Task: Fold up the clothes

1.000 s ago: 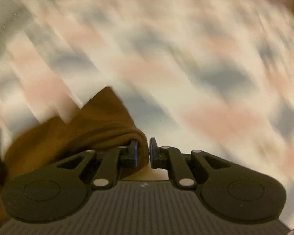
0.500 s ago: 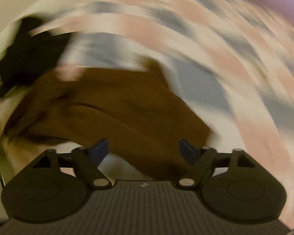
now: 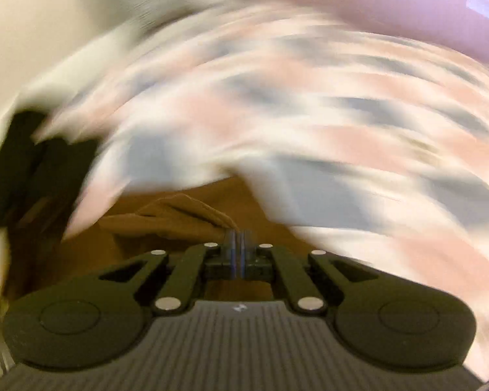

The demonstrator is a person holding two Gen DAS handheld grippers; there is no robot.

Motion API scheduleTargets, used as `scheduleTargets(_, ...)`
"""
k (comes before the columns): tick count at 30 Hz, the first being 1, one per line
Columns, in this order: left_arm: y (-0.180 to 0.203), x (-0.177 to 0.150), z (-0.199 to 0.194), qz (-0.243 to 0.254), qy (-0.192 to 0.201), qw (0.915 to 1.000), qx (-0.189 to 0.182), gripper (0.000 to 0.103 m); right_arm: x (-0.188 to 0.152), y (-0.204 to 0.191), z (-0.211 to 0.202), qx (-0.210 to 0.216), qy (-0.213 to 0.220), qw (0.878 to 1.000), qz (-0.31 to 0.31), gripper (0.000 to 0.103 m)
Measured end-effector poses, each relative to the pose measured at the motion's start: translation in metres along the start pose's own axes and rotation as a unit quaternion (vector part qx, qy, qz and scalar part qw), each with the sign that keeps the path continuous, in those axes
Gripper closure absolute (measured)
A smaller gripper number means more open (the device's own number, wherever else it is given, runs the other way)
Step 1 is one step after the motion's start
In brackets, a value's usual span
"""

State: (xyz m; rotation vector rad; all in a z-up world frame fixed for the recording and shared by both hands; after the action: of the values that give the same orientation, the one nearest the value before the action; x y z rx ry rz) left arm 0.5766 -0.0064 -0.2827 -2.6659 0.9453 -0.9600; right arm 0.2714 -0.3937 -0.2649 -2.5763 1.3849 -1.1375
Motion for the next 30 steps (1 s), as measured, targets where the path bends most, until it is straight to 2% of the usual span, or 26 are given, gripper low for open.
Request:
scheduleTargets(1, -0.021, -0.010, -0.001, -0.032, -0.018, 0.9990, 0.026, 0.097, 0.004, 0.040, -0.014, -0.044, 0.009, 0.998, 0.051, 0.102)
scheduleTargets(2, -0.041, -0.020, -0.003, -0.064, -0.035, 0.9960, 0.051, 0.096, 0.001, 0.082, -0.028, -0.093, 0.002, 0.990, 0.105, 0.100)
scheduleTargets(3, -0.058, -0.030, -0.005, -0.091, -0.054, 0.9920, 0.069, 0.093, -0.003, 0.124, -0.042, -0.141, -0.005, 0.977, 0.158, 0.091)
scheduleTargets(4, -0.064, -0.040, -0.005, -0.103, -0.072, 0.9899, 0.066, 0.089, -0.012, 0.163, -0.054, -0.191, -0.027, 0.960, 0.204, 0.083)
scheduleTargets(5, -0.062, -0.046, -0.006, -0.099, -0.087, 0.9900, 0.052, 0.086, -0.031, 0.195, -0.060, -0.240, -0.076, 0.939, 0.235, 0.057)
scheduleTargets(6, -0.053, -0.048, -0.009, -0.082, -0.094, 0.9915, 0.036, 0.082, -0.048, 0.215, -0.067, -0.269, -0.114, 0.920, 0.261, 0.050)
scheduleTargets(7, -0.041, -0.047, -0.013, -0.058, -0.093, 0.9939, 0.015, 0.076, -0.062, 0.223, -0.071, -0.268, -0.135, 0.913, 0.276, 0.050)
scheduleTargets(8, -0.027, -0.043, -0.019, -0.039, -0.086, 0.9955, -0.009, 0.062, -0.069, 0.223, -0.074, -0.253, -0.145, 0.914, 0.283, 0.050)
scheduleTargets(9, -0.014, -0.040, -0.024, -0.019, -0.079, 0.9962, -0.033, 0.057, -0.076, 0.219, -0.075, -0.236, -0.153, 0.917, 0.283, 0.049)
scheduleTargets(10, 0.000, -0.035, -0.029, -0.005, -0.069, 0.9959, -0.058, 0.057, -0.078, 0.209, -0.069, -0.212, -0.159, 0.925, 0.271, 0.047)
scheduleTargets(12, 0.026, -0.015, -0.025, 0.005, -0.044, 0.9936, -0.104, 0.056, -0.075, 0.178, -0.047, -0.152, -0.165, 0.946, 0.233, 0.038)
scheduleTargets(14, 0.050, 0.012, -0.006, 0.024, -0.022, 0.9897, -0.139, 0.056, -0.064, 0.144, -0.022, -0.080, -0.174, 0.964, 0.182, 0.038)
scheduleTargets(16, 0.067, 0.035, 0.019, 0.045, -0.005, 0.9848, -0.168, 0.056, -0.047, 0.103, 0.008, -0.002, -0.175, 0.978, 0.118, 0.038)
scheduleTargets(18, 0.078, 0.050, 0.052, 0.073, -0.010, 0.9777, -0.197, 0.052, -0.024, 0.062, 0.035, 0.069, -0.166, 0.983, 0.038, 0.038)
scheduleTargets(21, 0.093, 0.061, 0.084, 0.115, -0.011, 0.9693, -0.217, 0.049, 0.001, 0.016, 0.075, 0.136, -0.162, 0.974, -0.077, 0.038)
scheduleTargets(22, 0.097, 0.063, 0.093, 0.129, -0.014, 0.9658, -0.224, 0.047, 0.009, 0.008, 0.090, 0.145, -0.165, 0.969, -0.109, 0.038)
scheduleTargets(24, 0.109, 0.061, 0.101, 0.148, -0.019, 0.9584, -0.243, 0.035, 0.013, 0.001, 0.122, 0.152, -0.187, 0.959, -0.149, 0.038)
scheduleTargets(25, 0.112, 0.060, 0.104, 0.156, -0.020, 0.9554, -0.250, 0.034, 0.013, 0.001, 0.138, 0.151, -0.200, 0.954, -0.162, 0.038)
scheduleTargets(28, 0.117, 0.050, 0.104, 0.182, -0.016, 0.9502, -0.252, 0.043, 0.005, 0.022, 0.175, 0.135, -0.235, 0.947, -0.171, 0.038)
scheduleTargets(29, 0.116, 0.048, 0.096, 0.184, -0.012, 0.9498, -0.253, 0.053, -0.002, 0.027, 0.181, 0.142, -0.259, 0.943, -0.154, 0.042)
scheduleTargets(30, 0.115, 0.046, 0.089, 0.186, -0.008, 0.9494, -0.253, 0.068, -0.006, 0.031, 0.182, 0.161, -0.280, 0.937, -0.132, 0.065)
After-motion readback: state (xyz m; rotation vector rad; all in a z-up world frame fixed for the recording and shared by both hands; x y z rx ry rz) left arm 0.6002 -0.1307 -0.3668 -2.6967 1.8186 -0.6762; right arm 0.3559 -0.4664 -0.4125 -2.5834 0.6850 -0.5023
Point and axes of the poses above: each gripper's, at about its wrist camera, not at the fingertips, and z roughly the way its jaws point, y to its right, x to its top, the point moved 8 cm from there along z, roughly the way its jaws point, and after that the axes turned 8 degrees about z, right-handed, at the moved point
